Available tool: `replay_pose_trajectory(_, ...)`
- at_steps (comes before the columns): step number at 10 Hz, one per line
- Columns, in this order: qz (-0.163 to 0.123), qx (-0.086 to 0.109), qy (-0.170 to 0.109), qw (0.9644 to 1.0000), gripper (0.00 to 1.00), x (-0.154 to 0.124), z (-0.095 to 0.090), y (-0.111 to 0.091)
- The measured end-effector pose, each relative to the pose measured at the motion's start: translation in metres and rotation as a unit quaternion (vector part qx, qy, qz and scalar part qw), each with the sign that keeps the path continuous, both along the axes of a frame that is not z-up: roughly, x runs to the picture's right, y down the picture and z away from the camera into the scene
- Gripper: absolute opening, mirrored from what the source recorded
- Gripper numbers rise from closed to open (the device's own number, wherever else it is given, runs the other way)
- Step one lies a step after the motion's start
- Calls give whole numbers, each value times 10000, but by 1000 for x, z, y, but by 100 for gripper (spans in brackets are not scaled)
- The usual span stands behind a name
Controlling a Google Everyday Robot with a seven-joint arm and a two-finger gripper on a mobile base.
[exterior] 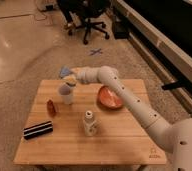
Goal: Place the white sponge in the ceramic cup
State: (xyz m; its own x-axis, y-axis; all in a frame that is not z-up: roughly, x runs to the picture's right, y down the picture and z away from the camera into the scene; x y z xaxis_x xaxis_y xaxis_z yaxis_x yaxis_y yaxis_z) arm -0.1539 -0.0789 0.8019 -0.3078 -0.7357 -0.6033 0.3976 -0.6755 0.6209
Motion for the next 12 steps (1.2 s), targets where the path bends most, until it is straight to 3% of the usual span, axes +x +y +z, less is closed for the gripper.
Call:
replay_pose_trajectory(3,-83,-141,-240,9996,2,-20,4,9)
replay_pose_trajectory(5,-135,-223,-330,9991,17,-29,8,15)
replay_pose_trajectory(10,-236,-466,-431,9977,69,-39,25,28)
replay_pose_trajectory(12,-245,-471,-434,9976,75,-40,25,29)
